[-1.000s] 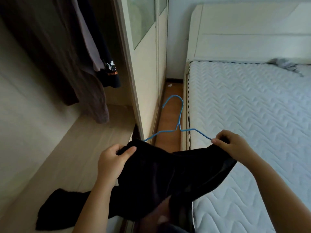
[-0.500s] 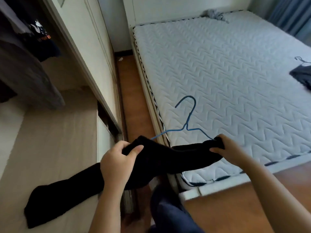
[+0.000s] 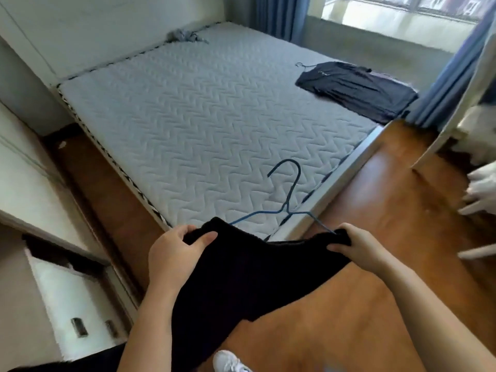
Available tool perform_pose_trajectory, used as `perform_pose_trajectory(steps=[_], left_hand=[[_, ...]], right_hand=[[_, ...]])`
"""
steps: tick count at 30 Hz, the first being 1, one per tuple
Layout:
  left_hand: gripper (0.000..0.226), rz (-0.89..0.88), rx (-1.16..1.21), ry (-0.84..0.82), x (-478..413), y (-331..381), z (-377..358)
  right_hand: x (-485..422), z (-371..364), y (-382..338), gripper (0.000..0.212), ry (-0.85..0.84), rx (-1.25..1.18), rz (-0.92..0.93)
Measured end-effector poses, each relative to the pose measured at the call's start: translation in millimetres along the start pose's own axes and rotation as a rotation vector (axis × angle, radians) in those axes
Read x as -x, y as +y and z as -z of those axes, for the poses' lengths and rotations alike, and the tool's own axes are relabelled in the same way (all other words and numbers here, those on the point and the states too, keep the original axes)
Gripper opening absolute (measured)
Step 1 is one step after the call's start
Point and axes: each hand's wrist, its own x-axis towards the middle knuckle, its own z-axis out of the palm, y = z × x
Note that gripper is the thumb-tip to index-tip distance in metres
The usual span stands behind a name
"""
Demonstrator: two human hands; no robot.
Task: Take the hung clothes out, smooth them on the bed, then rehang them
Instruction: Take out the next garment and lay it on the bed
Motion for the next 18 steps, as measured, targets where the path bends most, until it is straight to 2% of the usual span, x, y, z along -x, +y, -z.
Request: perform_pose_trajectory(steps=[4, 10, 14, 18], left_hand=[[0.023, -0.103, 0.010, -0.081, 19, 78, -62], [0.021, -0.271, 0.099, -0.194, 53, 204, -165], [0.019, -0.395, 0.137, -0.197, 65, 281, -218], [0.018, -0.440, 0.182, -0.178, 50, 334, -257]], right_hand=[[41, 61, 77, 0.019, 0.089, -0.070, -0.080], [104, 171, 187, 0.017, 0.319, -0.161, -0.172], [122, 239, 233, 0.020, 0.538, -0.191, -0.159], [100, 293, 262, 0.022, 0.641, -0.194, -0.135]])
